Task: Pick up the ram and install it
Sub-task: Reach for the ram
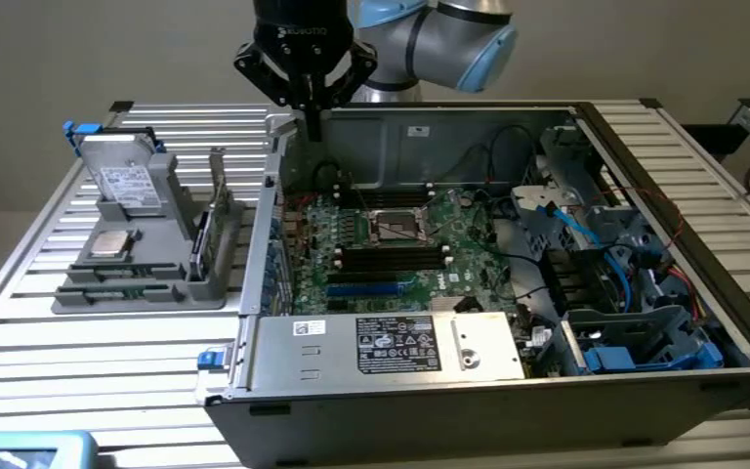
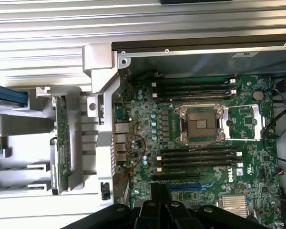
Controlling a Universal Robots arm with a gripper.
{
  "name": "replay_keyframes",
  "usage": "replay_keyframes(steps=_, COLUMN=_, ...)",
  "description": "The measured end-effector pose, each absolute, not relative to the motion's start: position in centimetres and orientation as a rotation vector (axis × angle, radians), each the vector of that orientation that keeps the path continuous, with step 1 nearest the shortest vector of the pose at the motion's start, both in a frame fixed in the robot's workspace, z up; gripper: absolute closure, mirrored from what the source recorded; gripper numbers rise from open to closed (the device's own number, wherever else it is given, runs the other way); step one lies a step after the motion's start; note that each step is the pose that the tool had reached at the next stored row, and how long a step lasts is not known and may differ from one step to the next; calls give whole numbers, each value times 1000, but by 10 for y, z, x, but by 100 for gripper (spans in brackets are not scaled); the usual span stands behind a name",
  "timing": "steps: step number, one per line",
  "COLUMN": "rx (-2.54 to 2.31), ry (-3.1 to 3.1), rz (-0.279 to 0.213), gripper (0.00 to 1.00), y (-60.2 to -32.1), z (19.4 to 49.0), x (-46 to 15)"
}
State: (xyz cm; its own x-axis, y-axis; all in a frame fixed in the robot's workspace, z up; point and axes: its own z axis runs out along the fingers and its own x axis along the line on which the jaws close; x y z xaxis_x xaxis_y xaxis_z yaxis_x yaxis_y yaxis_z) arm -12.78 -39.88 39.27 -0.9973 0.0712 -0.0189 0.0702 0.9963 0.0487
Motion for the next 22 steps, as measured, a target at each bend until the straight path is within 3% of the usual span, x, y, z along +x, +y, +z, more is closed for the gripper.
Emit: replay_keyframes(steps=22, rx=110, ry=3115, rz=79, gripper=89, y=-402, z=400, x=-224)
